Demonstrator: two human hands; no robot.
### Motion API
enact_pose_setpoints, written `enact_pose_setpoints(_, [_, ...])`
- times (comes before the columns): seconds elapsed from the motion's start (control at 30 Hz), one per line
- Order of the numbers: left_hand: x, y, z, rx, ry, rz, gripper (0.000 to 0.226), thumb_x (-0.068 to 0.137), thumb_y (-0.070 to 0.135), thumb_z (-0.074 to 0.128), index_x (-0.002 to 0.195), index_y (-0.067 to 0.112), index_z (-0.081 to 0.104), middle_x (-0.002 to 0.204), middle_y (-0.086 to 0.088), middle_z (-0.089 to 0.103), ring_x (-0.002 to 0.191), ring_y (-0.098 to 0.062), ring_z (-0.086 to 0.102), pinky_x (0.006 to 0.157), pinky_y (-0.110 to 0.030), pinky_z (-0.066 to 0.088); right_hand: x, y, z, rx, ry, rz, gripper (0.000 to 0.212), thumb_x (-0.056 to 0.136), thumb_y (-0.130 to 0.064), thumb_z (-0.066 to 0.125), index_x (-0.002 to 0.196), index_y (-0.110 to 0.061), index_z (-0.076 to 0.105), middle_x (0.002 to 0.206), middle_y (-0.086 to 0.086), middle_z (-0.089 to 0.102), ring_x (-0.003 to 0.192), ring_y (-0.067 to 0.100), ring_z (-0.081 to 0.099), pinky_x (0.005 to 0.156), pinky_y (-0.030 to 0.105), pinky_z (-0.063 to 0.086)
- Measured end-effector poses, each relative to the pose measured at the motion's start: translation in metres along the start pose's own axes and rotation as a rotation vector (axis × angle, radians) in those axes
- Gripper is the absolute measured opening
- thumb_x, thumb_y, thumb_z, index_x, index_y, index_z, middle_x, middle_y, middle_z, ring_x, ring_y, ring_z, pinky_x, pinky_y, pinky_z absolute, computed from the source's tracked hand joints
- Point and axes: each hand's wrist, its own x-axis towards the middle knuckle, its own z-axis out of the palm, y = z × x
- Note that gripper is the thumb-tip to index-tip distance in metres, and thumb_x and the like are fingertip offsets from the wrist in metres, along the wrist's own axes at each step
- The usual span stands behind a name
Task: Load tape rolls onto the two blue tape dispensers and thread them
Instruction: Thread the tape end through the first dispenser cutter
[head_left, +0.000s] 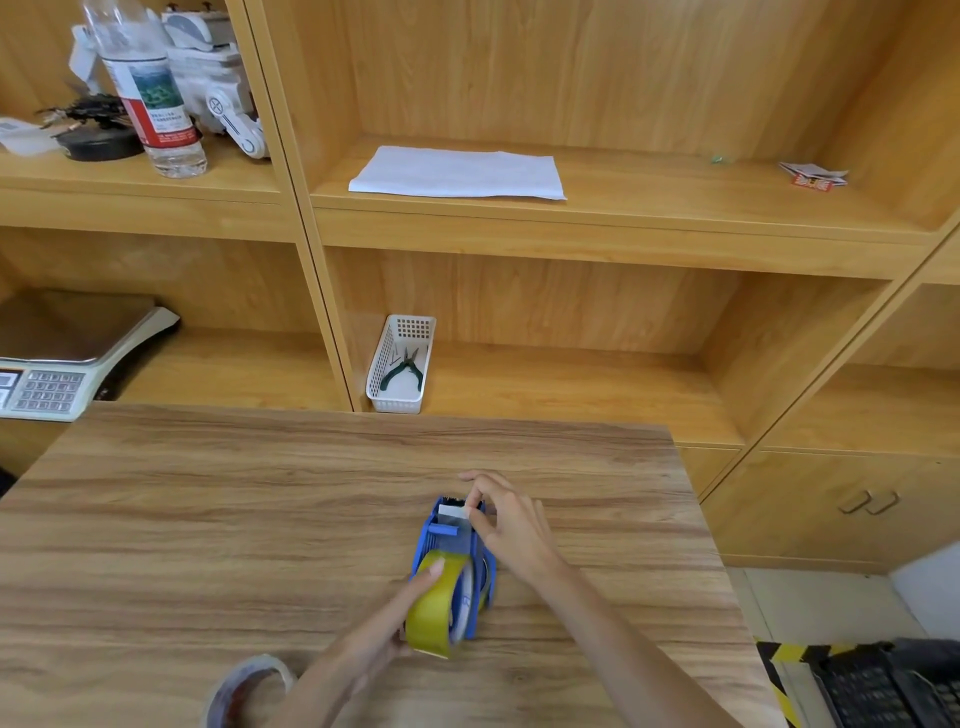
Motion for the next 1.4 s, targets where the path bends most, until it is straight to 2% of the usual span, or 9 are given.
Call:
enact_pose_setpoints(0.07, [0.001,0.005,0.004,0.023,0.003,0.018,0.058,0.079,0.064,0.066,0.114,0.018,0.074,0.100,-0.009,0.078,0.093,-0.024,0.073,0.084,-0.040,0.058,0.001,0.001,0.001,-0.006,0.005,0.002,0.016,0.090,-0.018,0.059,0.080,-0.027,0.050,0.133,-0.029,0.053,0.086,0.004,0.066,0.084,0.039,0.053])
enact_pose_setpoints(0.2, [0.004,0.006,0.009,0.011,0.049,0.021,0.070,0.064,0.062,0.075,0.109,0.008,0.074,0.080,-0.009,0.074,0.076,-0.021,0.071,0.073,-0.036,0.057,0.002,0.005,0.004,0.019,0.071,0.026,0.023,0.089,-0.020,0.061,0.074,-0.029,0.047,0.128,-0.031,0.055,0.079,0.004,0.065,0.080,0.038,0.055])
enact_pose_setpoints(0.4, [0.000,0.001,0.009,0.005,0.075,-0.018,0.052,0.073,0.050,0.076,0.107,0.011,0.072,0.104,-0.018,0.076,0.104,-0.035,0.070,0.095,-0.053,0.054,-0.001,0.005,0.004,0.030,0.107,0.075,0.021,0.090,-0.025,0.065,0.074,-0.023,0.052,0.124,-0.036,0.056,0.057,0.002,0.057,0.065,0.027,0.045])
enact_pose_setpoints(0.5, [-0.003,-0.003,0.010,0.028,0.076,-0.043,0.045,0.080,0.045,0.075,0.105,0.009,0.070,0.090,-0.014,0.077,0.089,-0.027,0.072,0.090,-0.047,0.058,-0.003,0.008,0.007,0.047,0.112,0.092,0.018,0.090,-0.024,0.065,0.076,-0.021,0.054,0.128,-0.033,0.056,0.055,-0.005,0.054,0.064,0.026,0.045])
enact_pose_setpoints(0.77, [-0.008,-0.003,0.007,0.002,0.016,-0.065,0.062,0.059,0.047,0.084,0.106,0.008,0.070,0.088,-0.015,0.077,0.080,-0.022,0.073,0.078,-0.039,0.058,-0.004,0.005,0.003,0.015,0.103,0.114,0.021,0.092,-0.020,0.063,0.076,-0.026,0.051,0.130,-0.031,0.055,0.060,-0.020,0.050,0.067,0.026,0.047])
enact_pose_setpoints(0.83, [-0.006,-0.002,0.009,-0.033,0.054,-0.035,0.051,0.074,0.051,0.077,0.101,0.009,0.072,0.080,-0.016,0.073,0.074,-0.024,0.070,0.078,-0.038,0.055,-0.003,0.004,0.000,-0.012,0.091,0.091,0.024,0.092,-0.020,0.063,0.076,-0.029,0.048,0.131,-0.029,0.056,0.061,-0.024,0.048,0.065,0.024,0.043])
enact_pose_setpoints(1.07, [-0.001,0.000,0.016,-0.040,0.099,-0.010,0.042,0.086,0.044,0.064,0.080,0.004,0.076,0.072,-0.015,0.071,0.066,-0.023,0.068,0.076,-0.037,0.052,0.000,0.008,0.000,-0.056,0.101,0.118,0.025,0.091,-0.025,0.063,0.074,-0.032,0.046,0.132,-0.030,0.056,0.050,-0.005,0.051,0.068,0.028,0.050])
enact_pose_setpoints(1.23, [0.000,-0.008,0.010,-0.031,0.050,-0.041,0.039,0.089,0.038,0.062,0.075,0.005,0.075,0.078,-0.013,0.073,0.073,-0.021,0.067,0.076,-0.035,0.051,0.001,0.017,0.000,-0.044,0.102,0.184,0.016,0.089,-0.024,0.059,0.077,-0.027,0.050,0.126,-0.031,0.059,0.058,-0.006,0.048,0.069,0.028,0.046])
enact_pose_setpoints(1.4, [-0.003,-0.012,0.006,-0.002,-0.026,-0.048,0.039,0.070,0.039,0.078,0.077,0.001,0.076,0.083,-0.016,0.073,0.076,-0.022,0.069,0.074,-0.033,0.055,0.001,0.017,0.001,-0.031,0.112,0.196,0.013,0.090,-0.021,0.057,0.079,-0.027,0.052,0.116,-0.026,0.064,0.084,0.005,0.062,0.071,0.030,0.045])
